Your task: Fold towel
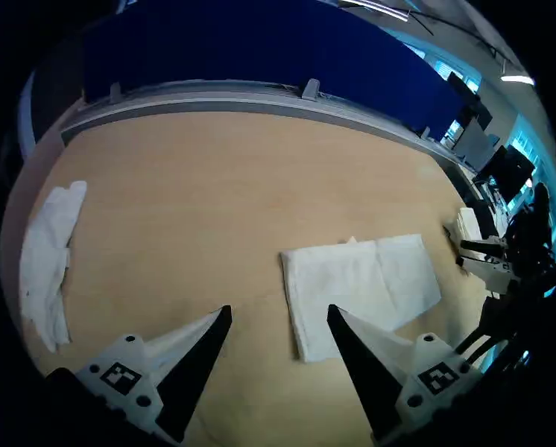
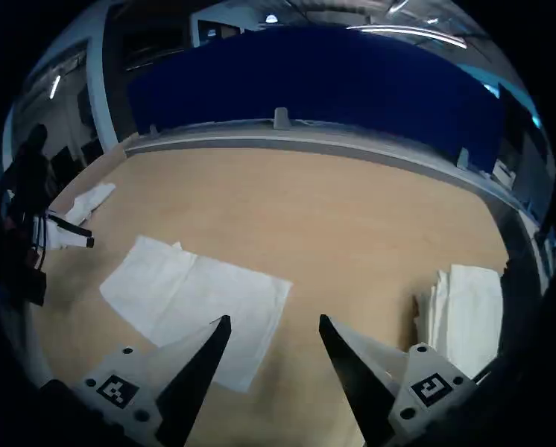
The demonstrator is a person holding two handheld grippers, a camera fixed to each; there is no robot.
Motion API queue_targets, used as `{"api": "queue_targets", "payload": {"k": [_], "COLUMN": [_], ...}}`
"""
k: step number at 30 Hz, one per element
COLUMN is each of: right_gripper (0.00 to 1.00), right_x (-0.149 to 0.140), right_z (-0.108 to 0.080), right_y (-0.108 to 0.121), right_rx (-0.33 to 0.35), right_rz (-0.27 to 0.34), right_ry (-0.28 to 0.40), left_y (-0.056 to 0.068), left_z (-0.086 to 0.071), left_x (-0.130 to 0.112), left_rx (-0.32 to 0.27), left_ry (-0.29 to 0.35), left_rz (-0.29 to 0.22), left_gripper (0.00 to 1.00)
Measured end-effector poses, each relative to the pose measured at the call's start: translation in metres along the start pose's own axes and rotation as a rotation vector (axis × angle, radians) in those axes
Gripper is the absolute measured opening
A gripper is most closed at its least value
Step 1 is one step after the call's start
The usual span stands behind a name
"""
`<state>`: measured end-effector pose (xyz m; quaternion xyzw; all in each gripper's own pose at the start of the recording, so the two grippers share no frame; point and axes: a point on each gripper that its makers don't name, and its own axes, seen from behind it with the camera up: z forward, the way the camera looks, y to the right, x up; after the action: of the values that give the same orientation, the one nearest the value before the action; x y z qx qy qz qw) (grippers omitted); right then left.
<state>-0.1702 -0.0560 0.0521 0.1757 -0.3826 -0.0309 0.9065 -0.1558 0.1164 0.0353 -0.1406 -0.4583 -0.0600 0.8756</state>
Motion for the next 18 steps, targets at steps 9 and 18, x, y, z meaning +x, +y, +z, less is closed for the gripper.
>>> {"api": "queue_targets", "payload": {"k": [9,18], "right_gripper": [0.92,0.92], "right_x": [-0.015,-0.023], "right_z": [-0.027,-0.027], "right_y": [-0.003,-0.012], "right_rx": [-0.01,0.036], "right_rz": [-0.016,-0.066], "right_ry": [-0.003,-0.025], "left_y": [-0.002,-0.003], "left_z": [-0.03,-0.051], "left_x": [-0.031,-0.035], "left_rx": [0.028,0.049], "left_ry": [0.023,0.058], "left_rz": [0.018,0.031], "left_gripper": [0.96,0.95]}}
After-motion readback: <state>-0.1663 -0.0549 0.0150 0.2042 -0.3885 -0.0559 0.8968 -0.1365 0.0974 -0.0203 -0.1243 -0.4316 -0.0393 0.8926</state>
